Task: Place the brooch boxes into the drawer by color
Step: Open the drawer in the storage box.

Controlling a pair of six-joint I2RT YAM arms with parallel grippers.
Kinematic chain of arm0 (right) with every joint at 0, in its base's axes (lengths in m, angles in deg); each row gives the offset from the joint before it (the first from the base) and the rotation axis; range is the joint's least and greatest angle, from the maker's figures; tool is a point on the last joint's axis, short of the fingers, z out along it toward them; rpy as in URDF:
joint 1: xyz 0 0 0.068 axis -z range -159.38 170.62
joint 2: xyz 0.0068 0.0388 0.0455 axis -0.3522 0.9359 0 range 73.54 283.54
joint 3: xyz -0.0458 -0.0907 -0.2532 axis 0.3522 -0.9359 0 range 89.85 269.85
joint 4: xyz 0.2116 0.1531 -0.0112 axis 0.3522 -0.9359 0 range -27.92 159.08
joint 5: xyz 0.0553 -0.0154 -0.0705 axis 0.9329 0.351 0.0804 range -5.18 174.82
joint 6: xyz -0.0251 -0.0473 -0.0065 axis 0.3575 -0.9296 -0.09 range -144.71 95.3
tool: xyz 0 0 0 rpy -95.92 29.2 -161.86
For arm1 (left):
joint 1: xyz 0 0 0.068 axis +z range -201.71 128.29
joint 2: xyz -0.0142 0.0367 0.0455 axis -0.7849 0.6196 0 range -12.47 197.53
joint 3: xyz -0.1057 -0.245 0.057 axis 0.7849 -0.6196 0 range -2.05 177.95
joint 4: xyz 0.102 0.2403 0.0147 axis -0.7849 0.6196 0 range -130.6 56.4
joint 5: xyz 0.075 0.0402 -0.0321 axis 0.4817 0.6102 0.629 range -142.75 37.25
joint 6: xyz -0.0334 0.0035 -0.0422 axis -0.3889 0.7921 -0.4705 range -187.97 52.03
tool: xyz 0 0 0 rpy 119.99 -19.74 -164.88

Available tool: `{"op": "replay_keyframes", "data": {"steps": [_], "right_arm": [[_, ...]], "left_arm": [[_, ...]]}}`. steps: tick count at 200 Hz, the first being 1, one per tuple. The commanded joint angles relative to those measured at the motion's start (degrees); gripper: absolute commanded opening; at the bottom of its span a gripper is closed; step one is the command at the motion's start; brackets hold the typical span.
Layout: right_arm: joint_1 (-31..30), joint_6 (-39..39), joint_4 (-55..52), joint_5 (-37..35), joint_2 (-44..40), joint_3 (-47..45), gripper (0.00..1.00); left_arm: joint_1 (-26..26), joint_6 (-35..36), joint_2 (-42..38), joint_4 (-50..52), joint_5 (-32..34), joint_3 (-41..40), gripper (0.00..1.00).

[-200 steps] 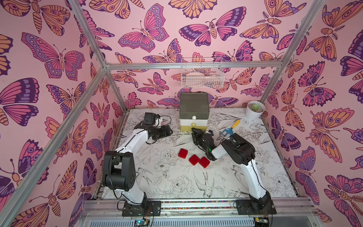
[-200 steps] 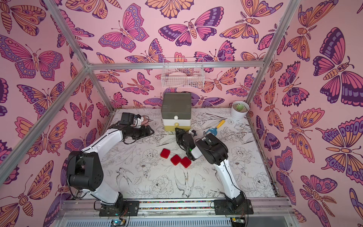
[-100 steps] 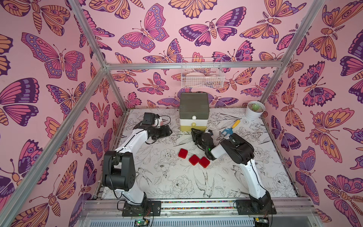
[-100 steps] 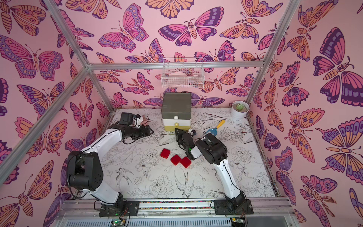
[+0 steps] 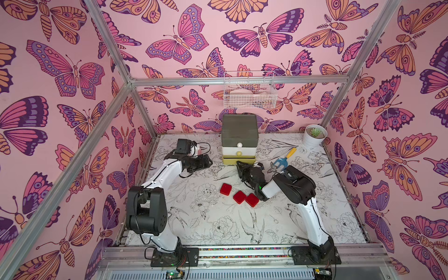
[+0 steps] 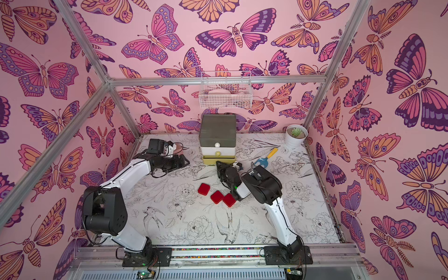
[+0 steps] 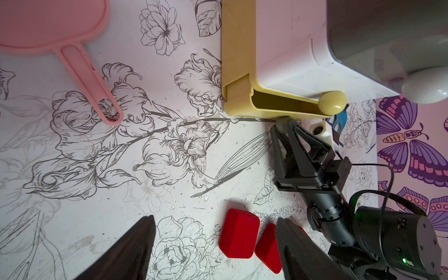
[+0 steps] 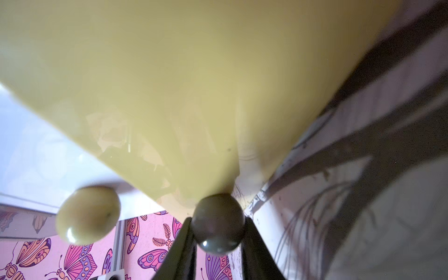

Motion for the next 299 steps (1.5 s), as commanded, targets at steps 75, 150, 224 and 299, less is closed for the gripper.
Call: {"op": "replay_keyframes", "data": {"steps": [75, 150, 224, 299], "right_arm": [[-5.44, 8.68, -1.37, -8.35, -10.59, -11.50, 0.28], [-9.62, 13.60, -5.25, -11.31, -16.04, -16.20, 0.29], [-9.61, 8.93, -8.12, -8.69, -20.02, -13.80, 0.44], [-8.09, -25.01, -60.35, -10.09, -46.33, 0.29, 0.64]], "left_arm": [[0.40, 0.04, -1.07, -0.09, -1.41, -1.03, 0.84], [0.40, -0.20, -1.70, -0.14, -1.49, -1.07, 0.84], [0.40, -1.57, -3.77, 0.07, -1.92, -2.73, 0.84], [-5.26, 1.30, -9.73, 7.49, 2.99, -8.46, 0.85]]}}
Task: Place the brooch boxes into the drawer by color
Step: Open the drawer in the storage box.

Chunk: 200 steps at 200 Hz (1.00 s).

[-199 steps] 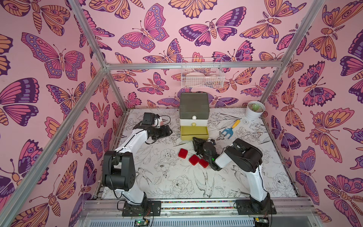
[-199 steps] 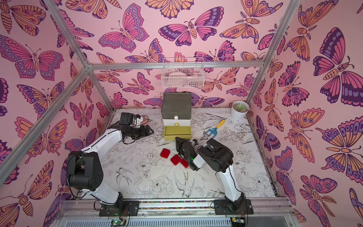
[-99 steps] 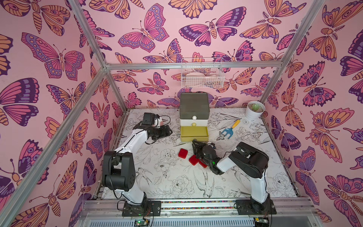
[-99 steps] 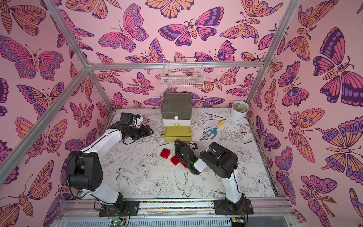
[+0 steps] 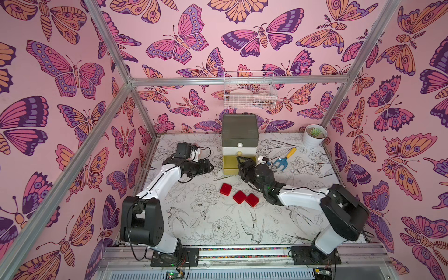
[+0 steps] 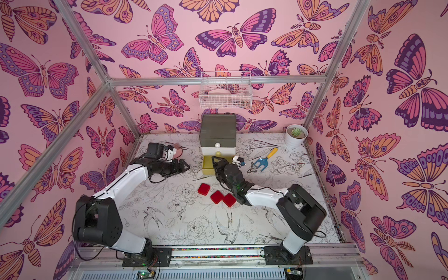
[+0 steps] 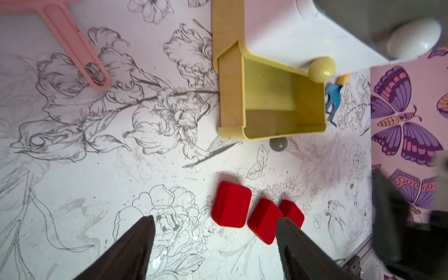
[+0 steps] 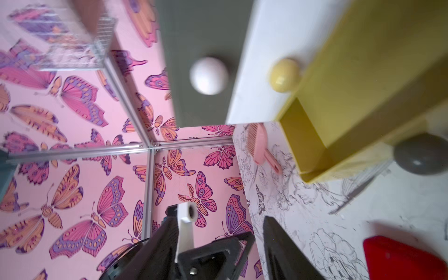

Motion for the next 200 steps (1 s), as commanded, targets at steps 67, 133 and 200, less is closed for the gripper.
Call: {"op": "replay_keyframes", "data": {"steps": [67, 133, 200], "right_arm": [[14.17, -27.09, -51.59, 7.89, -5.28, 13.33, 0.68], [19.61, -46.61, -64.99, 14.06, 4.87, 25.43, 0.61], [19.89, -52.66, -65.87, 13.57, 16.94, 33.41, 0.58]], "left_arm": [[-12.19, -0.96, 3.56, 3.80, 7.02, -1.40, 0.85], [-14.96, -1.47, 7.52, 3.86, 8.59, -0.29, 0.86], [-15.13, -1.73, 6.62, 3.83, 8.81, -1.08, 0.86]]}}
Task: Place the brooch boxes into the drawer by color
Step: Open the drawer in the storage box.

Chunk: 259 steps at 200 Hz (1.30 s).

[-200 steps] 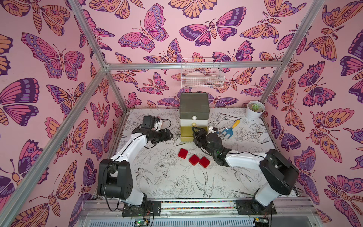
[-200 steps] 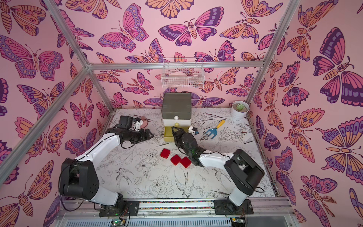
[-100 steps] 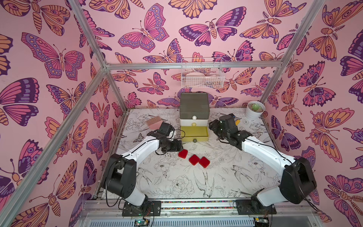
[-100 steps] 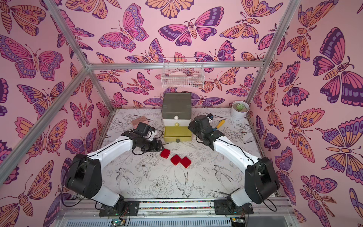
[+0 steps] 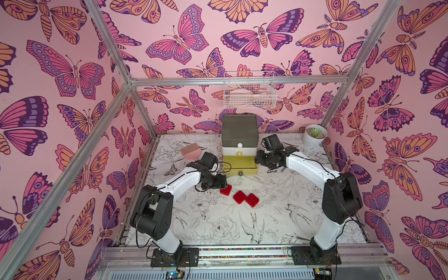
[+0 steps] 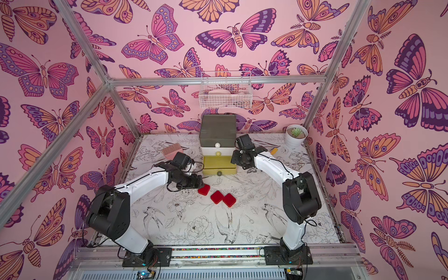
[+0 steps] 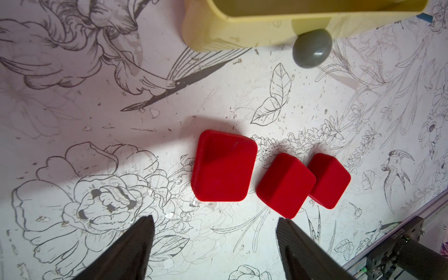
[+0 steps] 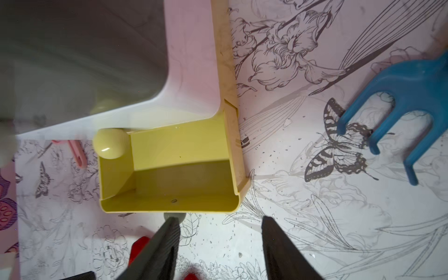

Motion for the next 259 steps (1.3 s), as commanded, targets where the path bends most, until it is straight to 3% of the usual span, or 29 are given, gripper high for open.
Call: {"op": "replay_keyframes", "data": {"steps": [1, 64, 106, 168, 186, 215, 259], "right_arm": [[0.39, -3.73, -1.81, 0.05, 2.81, 1.89, 0.58], [0.69, -3.42, 2.54, 0.14, 7.21, 2.10, 0.51], [0.69, -3.25, 3.53, 0.09, 8.66, 2.13, 0.37], [0.60, -3.22, 2.82, -0.23, 10.40, 3.49, 0.30], [0.52, -3.24, 3.10, -0.77, 10.31, 3.10, 0.22], [0.42, -3.29, 2.47, -0.66, 10.01, 3.15, 0.19], [-0.25, -2.57, 2.33, -0.50, 8.56, 1.30, 0.07]], "left_arm": [[-0.16, -0.26, -0.34, 0.89, 0.51, 0.06, 0.86], [-0.23, 0.36, -0.72, 0.88, 0.51, 0.06, 0.86], [-0.14, 0.72, -0.59, 0.89, 0.43, 0.06, 0.86], [-0.14, 1.29, -0.66, 0.97, 0.58, -0.21, 0.86], [-0.14, 1.42, -0.70, 1.05, 0.65, -0.03, 0.86], [-0.06, 1.51, -0.82, 1.05, 0.45, -0.02, 0.86], [0.39, 1.64, -0.55, 1.06, 0.12, 0.19, 0.86]]}}
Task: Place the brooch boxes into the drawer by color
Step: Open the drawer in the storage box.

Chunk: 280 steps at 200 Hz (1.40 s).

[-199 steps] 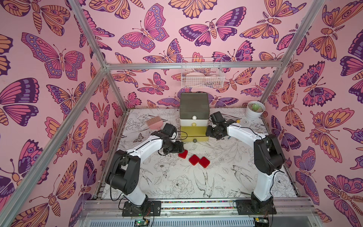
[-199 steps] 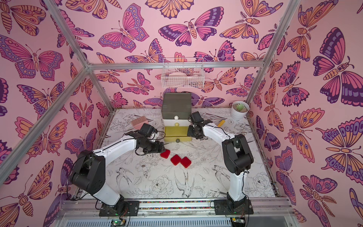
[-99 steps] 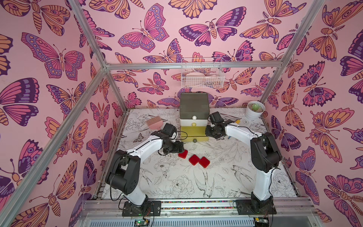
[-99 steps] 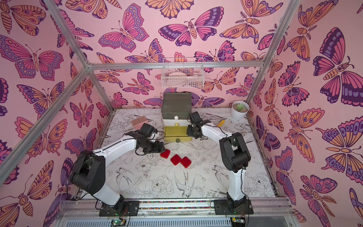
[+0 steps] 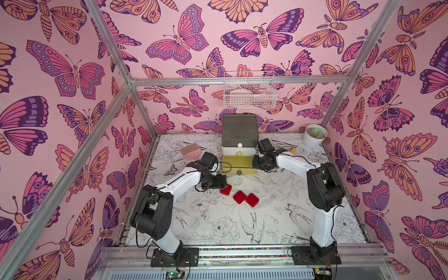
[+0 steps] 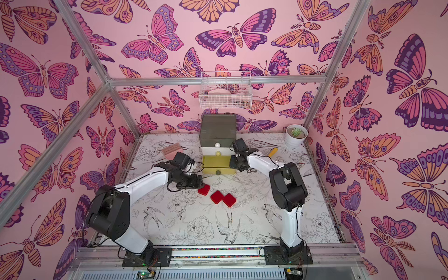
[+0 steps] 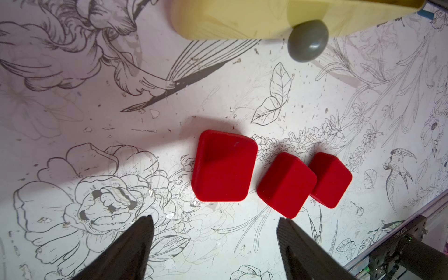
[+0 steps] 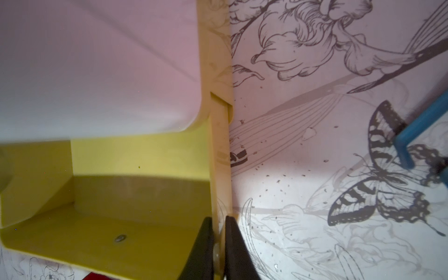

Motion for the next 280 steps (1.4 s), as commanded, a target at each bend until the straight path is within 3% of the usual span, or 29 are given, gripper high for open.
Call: {"op": "replay_keyframes", "data": {"steps": [1, 35, 186, 209, 245, 280], "right_arm": [[-0.07, 1.01, -1.40, -0.94, -1.46, -0.73, 0.07], [-0.38, 0.86, -1.32, -1.30, -2.98, -2.72, 0.03], [-2.45, -0.60, -0.83, -1.20, -8.68, -8.56, 0.07], [-2.47, -0.38, -0.69, -1.34, -8.16, -8.52, 0.16], [-2.83, -0.09, -0.16, -1.43, -8.56, -8.00, 0.49], [-2.90, 0.28, 0.47, -2.52, -11.05, -8.02, 0.57]], "left_arm": [[0.41, 0.96, -0.55, 1.01, 0.11, 0.21, 0.86], [0.72, 1.07, -0.61, 1.02, -0.12, 0.32, 0.87], [1.07, 1.13, -1.14, 0.99, -0.24, -0.56, 0.86], [1.07, 1.01, -0.71, 0.98, -0.70, -0.21, 0.86], [0.83, 0.52, 0.04, 1.05, -0.98, 0.40, 0.87], [-0.04, 1.51, 1.42, 0.95, 0.61, 0.32, 0.86]]}}
